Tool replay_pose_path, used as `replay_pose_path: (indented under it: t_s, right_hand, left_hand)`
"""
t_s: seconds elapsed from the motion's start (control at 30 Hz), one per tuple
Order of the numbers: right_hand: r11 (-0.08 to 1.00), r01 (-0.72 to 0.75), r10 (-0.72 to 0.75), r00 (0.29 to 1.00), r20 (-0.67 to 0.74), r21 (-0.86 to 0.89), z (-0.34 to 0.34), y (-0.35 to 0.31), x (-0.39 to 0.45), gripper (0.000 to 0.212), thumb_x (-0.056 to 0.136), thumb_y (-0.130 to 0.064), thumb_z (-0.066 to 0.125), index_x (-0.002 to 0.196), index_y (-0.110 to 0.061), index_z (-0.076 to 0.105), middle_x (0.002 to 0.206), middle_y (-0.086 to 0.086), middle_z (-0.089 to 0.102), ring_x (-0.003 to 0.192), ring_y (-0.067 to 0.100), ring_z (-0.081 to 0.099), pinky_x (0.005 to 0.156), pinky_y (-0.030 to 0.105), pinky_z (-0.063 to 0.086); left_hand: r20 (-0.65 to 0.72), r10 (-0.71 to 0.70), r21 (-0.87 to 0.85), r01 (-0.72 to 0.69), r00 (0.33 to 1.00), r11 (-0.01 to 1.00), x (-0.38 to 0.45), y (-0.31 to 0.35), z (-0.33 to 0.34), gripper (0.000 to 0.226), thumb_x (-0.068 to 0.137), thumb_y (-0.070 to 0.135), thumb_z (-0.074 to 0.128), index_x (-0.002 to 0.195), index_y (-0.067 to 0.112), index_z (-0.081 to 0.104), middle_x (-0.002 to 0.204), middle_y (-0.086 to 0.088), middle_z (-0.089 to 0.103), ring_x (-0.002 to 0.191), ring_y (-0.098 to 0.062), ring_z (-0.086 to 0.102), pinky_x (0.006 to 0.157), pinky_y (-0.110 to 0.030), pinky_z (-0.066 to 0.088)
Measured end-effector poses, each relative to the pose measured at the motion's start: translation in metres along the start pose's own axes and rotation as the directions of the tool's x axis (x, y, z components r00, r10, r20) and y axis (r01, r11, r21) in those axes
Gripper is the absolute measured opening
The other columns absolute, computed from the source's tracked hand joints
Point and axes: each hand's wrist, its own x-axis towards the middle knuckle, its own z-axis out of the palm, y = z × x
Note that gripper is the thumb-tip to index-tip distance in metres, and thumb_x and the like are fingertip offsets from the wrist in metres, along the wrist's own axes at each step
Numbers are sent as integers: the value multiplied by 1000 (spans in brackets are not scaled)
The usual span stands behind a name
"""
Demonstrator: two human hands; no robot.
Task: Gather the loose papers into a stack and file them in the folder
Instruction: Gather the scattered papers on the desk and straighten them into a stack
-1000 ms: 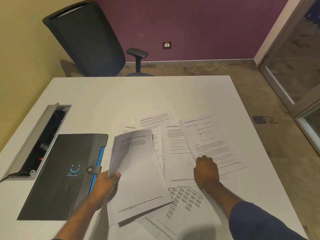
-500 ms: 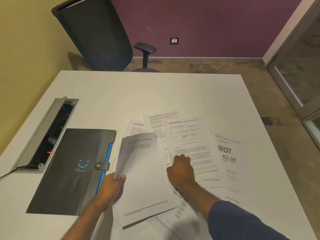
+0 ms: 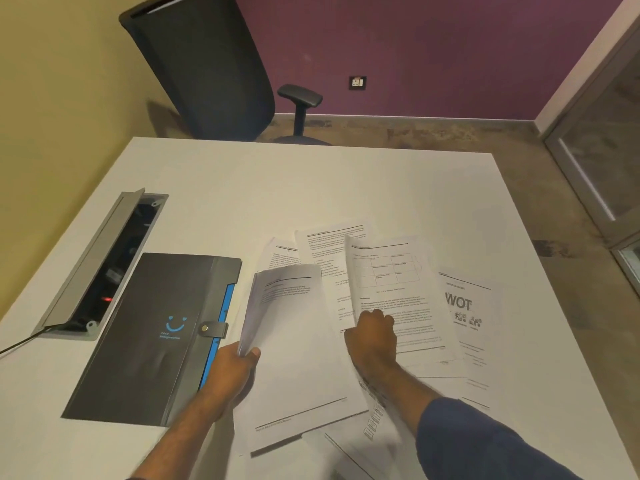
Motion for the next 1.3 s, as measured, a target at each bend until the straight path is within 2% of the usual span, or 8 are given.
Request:
replay_pose_path:
  t_s: [0.13, 0.3, 0.43, 0.53, 0.63, 0.9, 1.1, 1.3]
  right_hand:
    - [831, -56, 90, 995, -34, 553, -30, 2, 0, 20, 72, -15, 63, 61, -10, 48, 57, -2, 50, 54, 14, 44, 51, 29, 39]
    - [632, -18, 122, 990, -77, 775, -68, 8, -4, 9, 79, -3, 62, 70, -3, 59, 71, 19, 65, 61, 19, 55, 61, 38, 53]
    - [563, -32, 178, 981, -83, 826, -85, 13, -2, 13, 84, -5, 63, 71, -6, 62, 70, 9, 64, 66, 21, 57, 68, 38, 53]
    - [554, -90, 137, 990, 16, 828, -86, 16, -2, 14, 88, -9, 65, 76, -1, 65, 70, 9, 65, 62, 22, 58, 67, 39, 55]
    - [566, -121, 47, 992, 115, 815, -77, 17, -8, 25, 89, -15, 67, 66, -7, 60, 63, 7, 60, 57, 21, 53, 60, 35, 51]
    - [880, -110, 150, 987, -51, 461, -47, 77, -25, 14, 83, -24, 72, 92, -15, 66, 99, 2, 66, 99, 24, 61, 77, 30, 47]
    - [927, -374, 376, 921, -103, 37, -65, 112, -13, 69, 73, -52, 76, 123, -10, 53, 121, 11, 58, 115, 32, 53, 85, 44, 48]
    - [869, -448, 447, 893, 57, 210, -68, 113, 4, 44, 77, -28, 79, 108, -11, 54, 106, 12, 68, 94, 34, 63, 77, 39, 48]
  left_hand:
    - [-1, 13, -24, -13, 1000, 1000, -1, 7, -5, 30, 99, 21, 57, 118, -2, 62, 82, -5, 62, 77, -19, 58, 65, -27, 44]
    - [-1, 84, 49, -84, 996, 995, -7, 18, -7, 34, 99, 19, 57, 122, -6, 60, 90, -15, 64, 95, -36, 64, 92, -47, 52]
    - [-16, 139, 99, -137, 990, 986, -13, 23, -4, 31, 98, 14, 56, 118, -9, 62, 76, -7, 61, 73, -19, 59, 64, -29, 52]
    - [-17, 148, 95, -146, 989, 985, -18, 27, -1, 32, 98, 13, 56, 118, -12, 59, 98, -29, 65, 102, -43, 62, 88, -48, 53]
    - [-15, 140, 97, -138, 990, 986, -22, 28, 2, 32, 99, 16, 56, 121, -7, 61, 96, -21, 65, 102, -41, 62, 87, -44, 54]
    - [-15, 111, 68, -110, 994, 992, -27, 22, 7, 33, 100, 17, 55, 125, -4, 59, 113, -26, 65, 109, -43, 60, 96, -52, 50]
    - [-135, 192, 32, -189, 972, 981, -30, 27, -9, 25, 96, 10, 57, 73, 19, 61, 68, -2, 59, 65, -18, 54, 54, -29, 40]
    - [-257, 269, 41, -268, 928, 962, -32, 44, -45, 21, 98, 13, 56, 79, 10, 63, 72, -9, 64, 64, -22, 58, 51, -30, 43]
